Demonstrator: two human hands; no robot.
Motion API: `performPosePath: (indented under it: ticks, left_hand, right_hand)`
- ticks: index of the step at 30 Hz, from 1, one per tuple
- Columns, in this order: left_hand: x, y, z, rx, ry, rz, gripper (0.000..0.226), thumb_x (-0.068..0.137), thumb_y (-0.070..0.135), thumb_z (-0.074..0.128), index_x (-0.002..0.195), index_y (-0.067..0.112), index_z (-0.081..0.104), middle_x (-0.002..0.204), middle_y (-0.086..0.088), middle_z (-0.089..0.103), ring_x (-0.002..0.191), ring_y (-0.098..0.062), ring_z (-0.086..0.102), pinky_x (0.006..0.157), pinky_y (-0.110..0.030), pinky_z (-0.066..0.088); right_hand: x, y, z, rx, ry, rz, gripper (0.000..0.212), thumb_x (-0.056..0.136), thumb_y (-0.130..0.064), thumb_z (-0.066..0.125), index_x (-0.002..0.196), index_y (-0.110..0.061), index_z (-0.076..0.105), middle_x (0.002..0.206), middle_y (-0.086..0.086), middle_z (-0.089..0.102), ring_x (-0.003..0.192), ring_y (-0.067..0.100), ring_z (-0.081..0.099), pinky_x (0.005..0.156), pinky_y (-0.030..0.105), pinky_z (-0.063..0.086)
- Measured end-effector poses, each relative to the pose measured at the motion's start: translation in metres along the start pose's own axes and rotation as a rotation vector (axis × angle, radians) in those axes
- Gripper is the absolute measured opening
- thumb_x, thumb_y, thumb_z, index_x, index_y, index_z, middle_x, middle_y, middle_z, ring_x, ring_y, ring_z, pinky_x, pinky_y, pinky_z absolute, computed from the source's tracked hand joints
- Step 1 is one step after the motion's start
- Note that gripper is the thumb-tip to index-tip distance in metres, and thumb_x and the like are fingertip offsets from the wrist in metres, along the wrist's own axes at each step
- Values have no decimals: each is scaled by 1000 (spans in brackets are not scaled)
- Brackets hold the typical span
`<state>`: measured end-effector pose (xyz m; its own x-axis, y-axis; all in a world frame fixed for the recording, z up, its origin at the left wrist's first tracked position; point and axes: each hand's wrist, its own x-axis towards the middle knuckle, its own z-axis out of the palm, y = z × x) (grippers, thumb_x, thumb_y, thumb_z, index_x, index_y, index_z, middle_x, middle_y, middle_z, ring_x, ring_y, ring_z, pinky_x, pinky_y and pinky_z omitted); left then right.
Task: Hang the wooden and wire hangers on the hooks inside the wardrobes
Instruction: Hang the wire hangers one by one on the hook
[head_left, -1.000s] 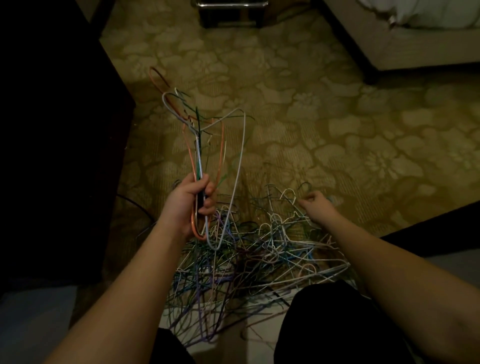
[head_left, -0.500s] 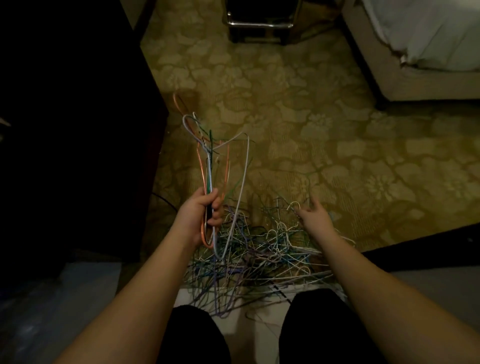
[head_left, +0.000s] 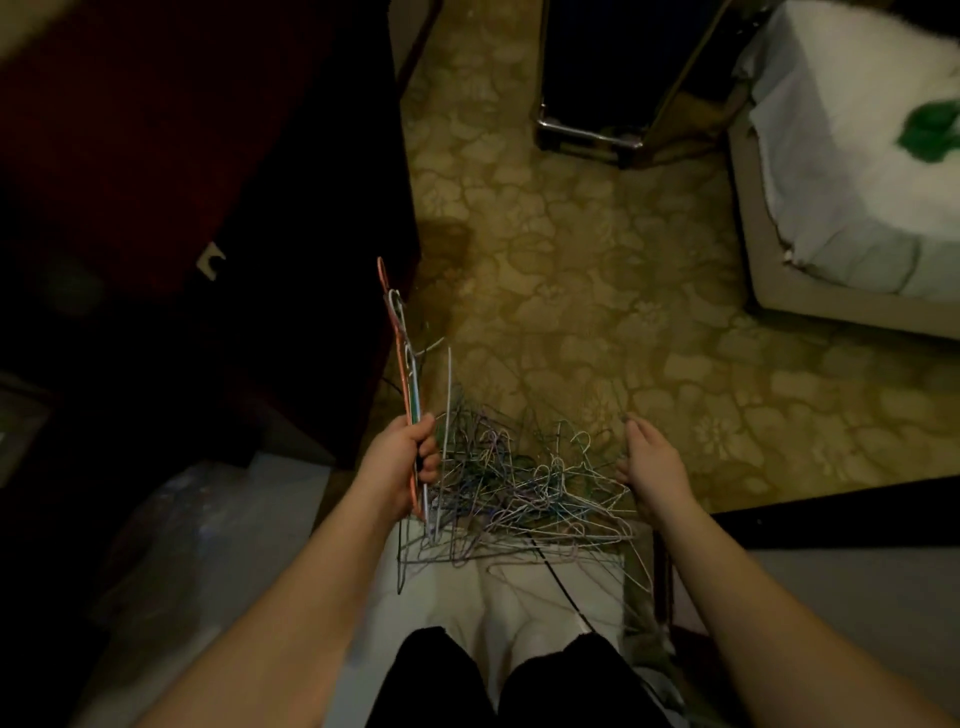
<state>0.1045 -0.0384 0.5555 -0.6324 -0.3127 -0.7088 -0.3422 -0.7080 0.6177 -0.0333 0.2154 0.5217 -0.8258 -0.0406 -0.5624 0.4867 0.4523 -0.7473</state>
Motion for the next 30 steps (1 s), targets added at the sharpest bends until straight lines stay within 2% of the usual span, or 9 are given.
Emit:
performPosePath:
  ticks: [3,8,14,17,21,27,30]
  left_hand:
    - [-39,15,-7,-44,40,-7,6,102,15,45,96,13,43,55,2,36,40,-8,35,32,-16,24]
    - [-83,15,-33,-66,87,-10,8,101,17,50,104,11,45,58,2,38,41,-8,36,31,-17,26]
    - [-142,-18,-65,-162,225,51,15,100,19,53,90,15,43,54,3,37,38,-8,34,29,-16,24]
    - [-183,-41,-78,-215,310,94,10,100,17,52,96,14,43,56,3,36,39,-8,32,29,-17,24]
    - [-238,-76,-100,-305,410,140,13,101,17,50,89,15,47,55,4,34,38,-7,32,30,-17,24]
    - [-313,-134,-144,-397,625,201,21,102,17,48,81,15,41,56,2,32,37,-8,30,29,-16,22]
    - [-356,-161,-163,-475,757,240,18,100,16,49,83,14,46,54,2,32,38,-8,28,30,-17,22]
  right_hand:
    - [-29,-34,-21,-53,-49,-55,33,104,-30,40,134,-27,53,76,-5,51,57,11,43,49,24,35]
    - [-65,-54,-48,39,-180,-49,29,104,-21,41,128,-24,57,79,0,52,56,10,38,52,22,31]
    - [-101,-47,-64,45,-381,-25,26,102,-16,43,122,-20,59,80,1,51,54,9,36,45,17,32]
    - [-117,-44,-70,-27,-501,-47,25,101,-13,45,118,-20,63,76,1,54,54,9,37,46,18,31]
    - [-134,-46,-68,-159,-688,-73,27,100,-10,46,121,-16,62,78,5,57,51,9,40,39,15,35]
    - [-181,-50,-35,-404,-959,-159,29,100,-15,46,125,-17,61,78,6,60,52,11,44,44,19,36]
    - [-218,-53,-11,-516,-1052,-231,27,101,-19,44,119,-21,64,90,11,58,65,18,44,54,24,38]
